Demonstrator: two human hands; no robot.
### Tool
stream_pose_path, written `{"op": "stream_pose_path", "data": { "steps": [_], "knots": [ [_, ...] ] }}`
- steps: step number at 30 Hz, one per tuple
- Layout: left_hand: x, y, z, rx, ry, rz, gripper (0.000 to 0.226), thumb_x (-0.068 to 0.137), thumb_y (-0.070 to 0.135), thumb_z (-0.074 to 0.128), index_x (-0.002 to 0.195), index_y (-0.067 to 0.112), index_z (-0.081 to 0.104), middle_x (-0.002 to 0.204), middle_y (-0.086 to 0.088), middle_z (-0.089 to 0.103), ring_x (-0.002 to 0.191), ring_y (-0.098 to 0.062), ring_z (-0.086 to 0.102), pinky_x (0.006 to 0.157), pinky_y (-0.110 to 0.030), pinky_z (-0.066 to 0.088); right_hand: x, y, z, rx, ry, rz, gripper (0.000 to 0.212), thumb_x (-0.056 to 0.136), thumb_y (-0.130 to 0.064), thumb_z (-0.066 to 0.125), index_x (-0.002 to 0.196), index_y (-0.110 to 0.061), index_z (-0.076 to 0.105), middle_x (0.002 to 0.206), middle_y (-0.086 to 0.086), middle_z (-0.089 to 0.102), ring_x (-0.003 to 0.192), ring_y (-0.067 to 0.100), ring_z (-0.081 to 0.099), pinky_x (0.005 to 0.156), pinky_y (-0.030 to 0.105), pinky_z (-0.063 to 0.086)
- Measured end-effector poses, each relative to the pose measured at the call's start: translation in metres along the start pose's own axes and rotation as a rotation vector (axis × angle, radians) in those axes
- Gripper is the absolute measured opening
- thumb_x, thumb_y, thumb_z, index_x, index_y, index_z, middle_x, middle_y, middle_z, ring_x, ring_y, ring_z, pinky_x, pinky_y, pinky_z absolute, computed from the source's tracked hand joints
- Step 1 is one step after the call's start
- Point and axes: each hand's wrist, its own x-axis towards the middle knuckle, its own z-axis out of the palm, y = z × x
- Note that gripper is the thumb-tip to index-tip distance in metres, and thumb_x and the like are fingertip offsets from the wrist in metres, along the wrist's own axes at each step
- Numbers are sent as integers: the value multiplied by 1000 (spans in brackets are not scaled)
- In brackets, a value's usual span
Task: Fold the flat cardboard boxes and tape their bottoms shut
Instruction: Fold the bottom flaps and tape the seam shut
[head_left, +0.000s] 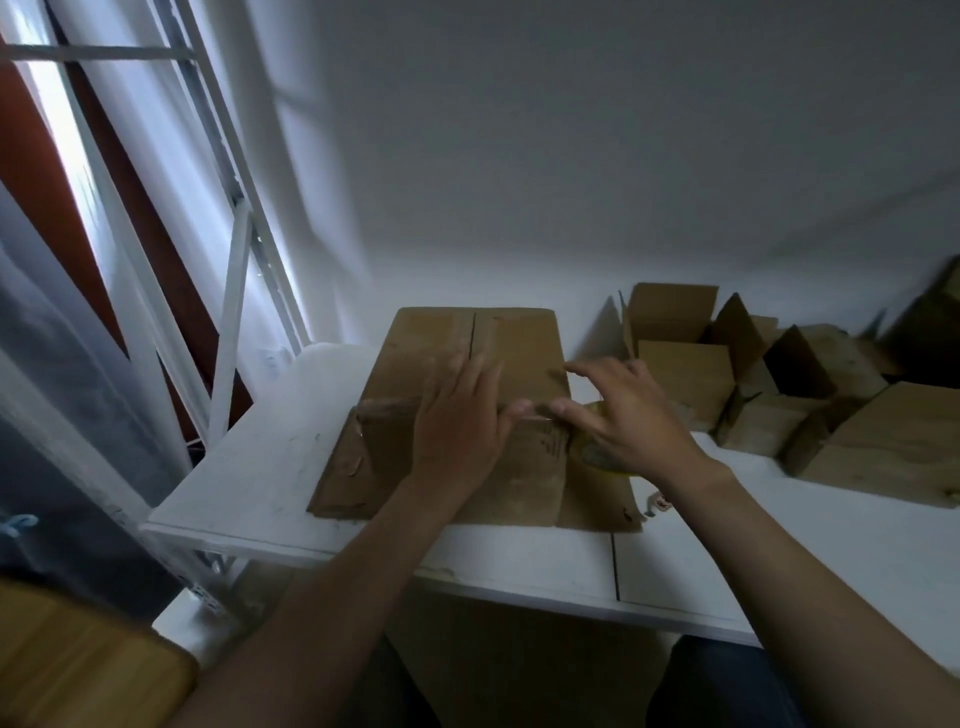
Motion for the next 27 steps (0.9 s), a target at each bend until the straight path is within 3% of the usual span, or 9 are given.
{"op": "stream_pose_path", "data": {
  "steps": [2,4,9,12,15,17,21,27],
  "knots": [
    [14,10,8,48,-30,81,83,96,73,14,139,15,55,154,-8,46,149,-30,31,123,-51,16,-7,17,1,80,-20,42,78,82,-83,32,141,-35,50,140,-7,54,130,18,41,100,39,43],
    [21,16,17,95,-62,112,85,95,74,12,135,17,60,150,-5,51,146,-29,37,121,-55,23,-13,29,3,217,-17,67,79,81,-87,32,138,-36,52,130,-8,58,122,15,48,98,37,46],
    [17,11,37,98,-45,179,72,94,71,28,134,23,63,142,3,60,135,-23,53,115,-50,36,-26,46,6,519,-6,113,58,77,-67,58,129,-42,50,112,-12,52,100,3,55,74,14,45],
    [18,7,40,100,-47,202,72,94,73,28,139,25,59,145,3,57,135,-22,53,110,-48,42,-34,60,12,640,37,106,49,78,-58,72,119,-44,50,113,-16,51,101,-3,53,74,17,49],
    [19,8,39,107,-46,232,71,97,71,24,142,28,56,148,4,54,137,-21,50,112,-48,39,-41,71,16,695,67,79,51,74,-59,78,116,-41,57,116,-24,56,109,2,55,82,27,53],
    [19,8,37,115,-52,238,72,97,72,20,144,30,53,150,5,52,139,-20,48,114,-50,36,-44,71,15,702,80,55,52,73,-59,79,118,-41,61,118,-25,59,114,4,56,87,31,55],
    [20,7,34,134,-88,233,72,97,73,17,148,32,48,153,8,47,142,-18,44,118,-53,29,-40,63,4,598,65,43,50,70,-60,76,116,-50,60,113,-36,57,109,-12,52,84,19,48],
    [17,8,31,146,-104,228,72,97,73,18,149,31,47,154,9,46,143,-16,42,121,-53,24,-37,58,-10,439,-21,86,54,76,-48,82,125,-37,62,114,-19,55,102,6,51,79,20,44]
  ]
}}
